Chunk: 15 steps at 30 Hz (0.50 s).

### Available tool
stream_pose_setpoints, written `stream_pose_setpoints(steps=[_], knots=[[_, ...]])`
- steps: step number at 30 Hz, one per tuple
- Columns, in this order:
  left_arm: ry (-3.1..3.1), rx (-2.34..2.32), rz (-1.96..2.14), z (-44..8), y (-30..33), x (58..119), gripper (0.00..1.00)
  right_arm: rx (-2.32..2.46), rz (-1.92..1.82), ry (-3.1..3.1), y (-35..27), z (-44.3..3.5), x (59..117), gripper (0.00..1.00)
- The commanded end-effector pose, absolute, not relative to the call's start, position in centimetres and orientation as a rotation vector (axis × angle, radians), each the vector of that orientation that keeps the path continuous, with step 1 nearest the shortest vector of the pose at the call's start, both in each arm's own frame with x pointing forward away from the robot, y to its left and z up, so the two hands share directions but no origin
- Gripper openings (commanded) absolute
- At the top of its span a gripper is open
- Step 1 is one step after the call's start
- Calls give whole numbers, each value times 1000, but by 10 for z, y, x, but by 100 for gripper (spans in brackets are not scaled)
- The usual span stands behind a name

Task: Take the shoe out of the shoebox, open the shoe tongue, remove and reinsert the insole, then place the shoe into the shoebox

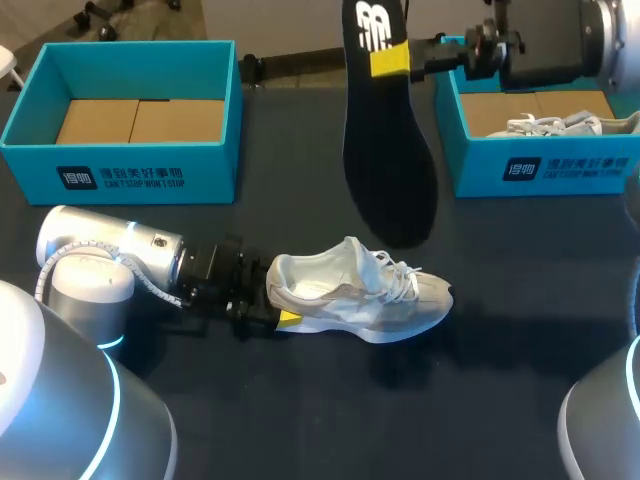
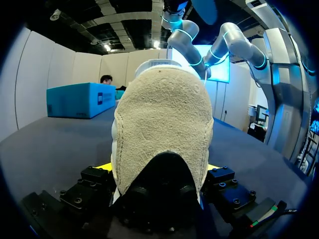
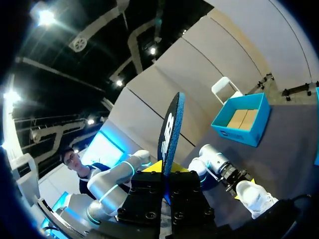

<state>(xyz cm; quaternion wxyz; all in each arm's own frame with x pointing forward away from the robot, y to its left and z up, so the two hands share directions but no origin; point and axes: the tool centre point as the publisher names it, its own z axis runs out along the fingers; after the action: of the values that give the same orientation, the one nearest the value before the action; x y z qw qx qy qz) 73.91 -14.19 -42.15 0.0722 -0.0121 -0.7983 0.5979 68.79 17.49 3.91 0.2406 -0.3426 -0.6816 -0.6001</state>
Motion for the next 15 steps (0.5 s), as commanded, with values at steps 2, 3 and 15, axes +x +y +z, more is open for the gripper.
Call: stream_pose_setpoints(steps=[2,3,15], knots=[[-2400,-36,1796,-423,-142,738,0,-937,-1675,-1857,169,36,675,0],[-2400,-36,1796,-423,-142,738,0,-941,-1679,-1861,168,36,674,0],[-2400,-36,1796,-423,-142,738,0,-950,-1705,-1864,169,37,648,0]])
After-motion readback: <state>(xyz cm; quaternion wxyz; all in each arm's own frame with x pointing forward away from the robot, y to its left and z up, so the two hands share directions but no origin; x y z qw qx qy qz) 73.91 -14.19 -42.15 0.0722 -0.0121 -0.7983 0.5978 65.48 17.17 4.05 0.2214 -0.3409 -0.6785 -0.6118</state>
